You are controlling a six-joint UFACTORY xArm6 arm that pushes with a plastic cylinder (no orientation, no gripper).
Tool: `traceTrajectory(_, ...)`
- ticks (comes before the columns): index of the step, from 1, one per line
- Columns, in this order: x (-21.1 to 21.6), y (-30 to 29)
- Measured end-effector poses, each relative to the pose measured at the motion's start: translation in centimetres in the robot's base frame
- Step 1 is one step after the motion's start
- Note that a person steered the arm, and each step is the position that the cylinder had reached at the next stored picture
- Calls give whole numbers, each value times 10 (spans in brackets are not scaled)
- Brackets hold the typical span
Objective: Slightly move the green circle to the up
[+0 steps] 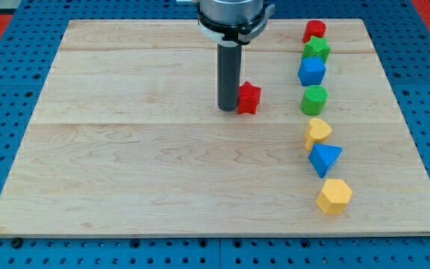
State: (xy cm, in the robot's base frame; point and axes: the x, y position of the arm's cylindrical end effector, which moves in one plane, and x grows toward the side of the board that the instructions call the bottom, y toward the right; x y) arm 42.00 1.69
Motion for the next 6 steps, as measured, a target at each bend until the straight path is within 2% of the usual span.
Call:
traceTrajectory(1,24,1)
traceTrajectory(2,27,46)
traceTrajectory(3,23,101)
traceTrajectory(6,2,133)
